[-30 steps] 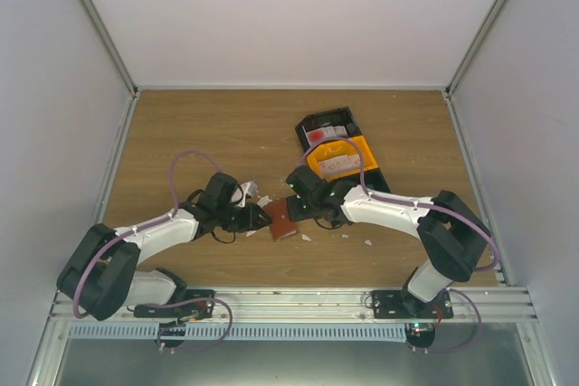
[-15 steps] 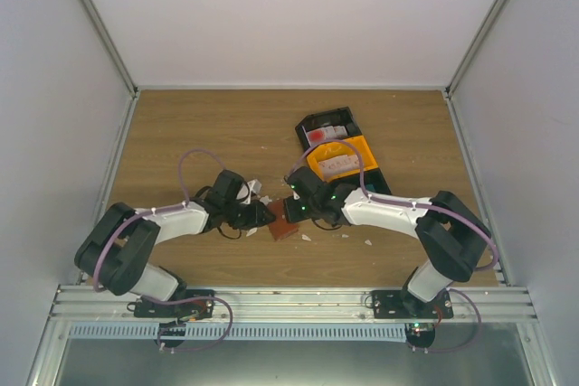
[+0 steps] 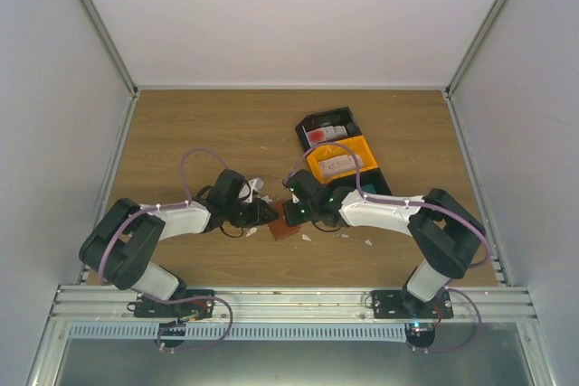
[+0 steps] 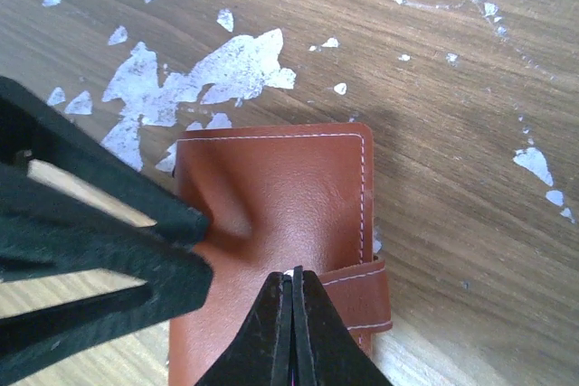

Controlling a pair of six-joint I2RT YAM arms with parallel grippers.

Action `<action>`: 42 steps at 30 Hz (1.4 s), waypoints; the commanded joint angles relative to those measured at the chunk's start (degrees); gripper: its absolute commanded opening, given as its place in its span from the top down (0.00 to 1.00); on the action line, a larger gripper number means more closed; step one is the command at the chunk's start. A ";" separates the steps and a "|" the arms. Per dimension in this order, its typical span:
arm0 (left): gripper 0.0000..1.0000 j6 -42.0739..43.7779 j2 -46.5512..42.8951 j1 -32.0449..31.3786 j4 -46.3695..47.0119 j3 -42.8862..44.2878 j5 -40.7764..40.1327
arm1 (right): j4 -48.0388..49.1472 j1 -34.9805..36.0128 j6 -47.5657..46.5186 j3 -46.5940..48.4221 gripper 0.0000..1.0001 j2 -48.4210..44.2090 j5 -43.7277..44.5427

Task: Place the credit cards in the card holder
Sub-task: Close the card holder at the center of the board.

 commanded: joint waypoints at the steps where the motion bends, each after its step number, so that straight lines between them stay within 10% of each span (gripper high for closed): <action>1: 0.69 0.07 -3.60 -0.54 1.02 -2.29 0.78 | 1.52 0.99 -1.80 1.50 1.00 2.95 1.41; 13: 0.58 -3.51 -19.66 -0.55 -2.50 -7.19 -10.87 | 5.22 5.11 0.30 -1.98 1.00 2.69 9.25; 42: 0.69 -6.51 -5.37 -0.56 11.61 -13.31 -7.55 | 11.58 5.40 6.72 -1.68 0.99 4.89 7.11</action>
